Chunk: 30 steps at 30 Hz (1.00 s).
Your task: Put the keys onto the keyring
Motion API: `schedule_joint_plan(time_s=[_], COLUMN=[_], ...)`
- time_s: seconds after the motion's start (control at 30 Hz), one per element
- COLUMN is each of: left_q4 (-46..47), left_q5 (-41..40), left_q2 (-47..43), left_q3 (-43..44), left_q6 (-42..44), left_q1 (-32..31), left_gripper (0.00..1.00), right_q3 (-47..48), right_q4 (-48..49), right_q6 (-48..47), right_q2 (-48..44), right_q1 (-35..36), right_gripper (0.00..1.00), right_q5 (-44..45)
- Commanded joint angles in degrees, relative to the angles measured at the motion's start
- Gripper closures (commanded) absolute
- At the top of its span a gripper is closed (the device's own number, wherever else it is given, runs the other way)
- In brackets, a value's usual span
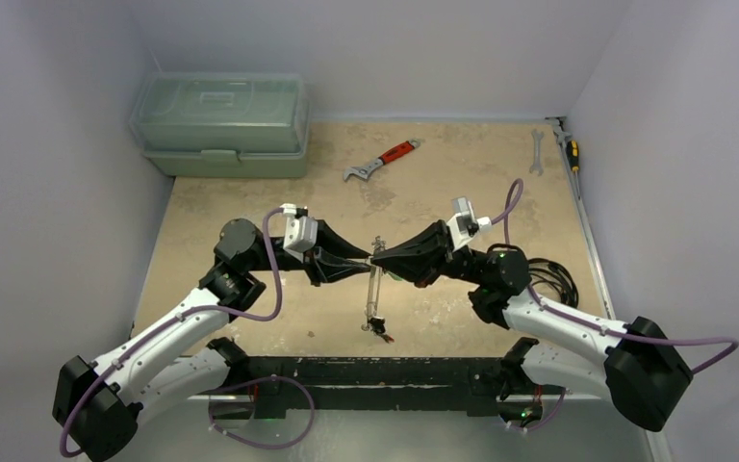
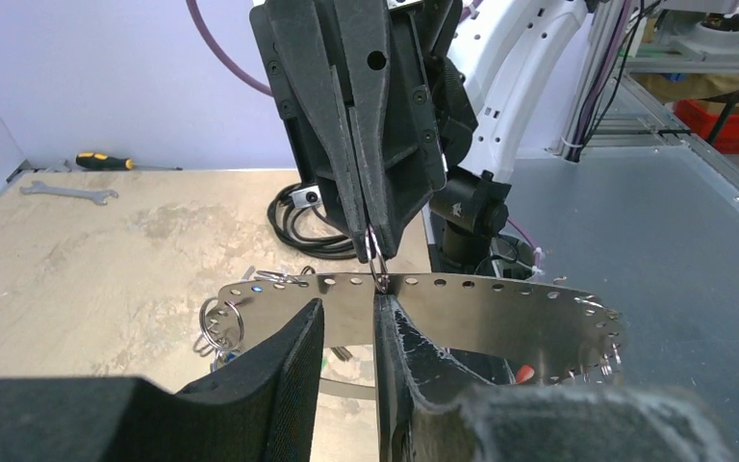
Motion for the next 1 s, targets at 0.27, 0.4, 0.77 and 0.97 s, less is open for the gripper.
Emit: schedule_joint_plan(time_s=[0.27,0.4,0.77,0.97], left_q4=[3.7,4.6,7.6,7.7], left_q5=[1.4,1.5,1.5,1.8], left_q2=[-1.1,-0.8,-0.1,0.5], left_q3=[-0.2,0.1,-0.2,-0.2], left_q6=[-2.3,-3.9,-6.3,-6.3], left_q1=[0.3,0.4,0.5,0.4], left_gripper=[0.72,0.69,0.76,0.84], right_q3=[-0.6,-0.4,-0.3,0.0], right_q4=[5.8,5.5,5.5,5.8], right_q6=[-0.7,-0.9,-1.4,-1.4], right_q2=[-1.2,-1.0,0.1,1.0], right_q1=[0.5,0.5,0.7,1.1], right_gripper=[1.0,1.0,1.0,1.0], right_q5=[3.2,2.6,1.5,0.7])
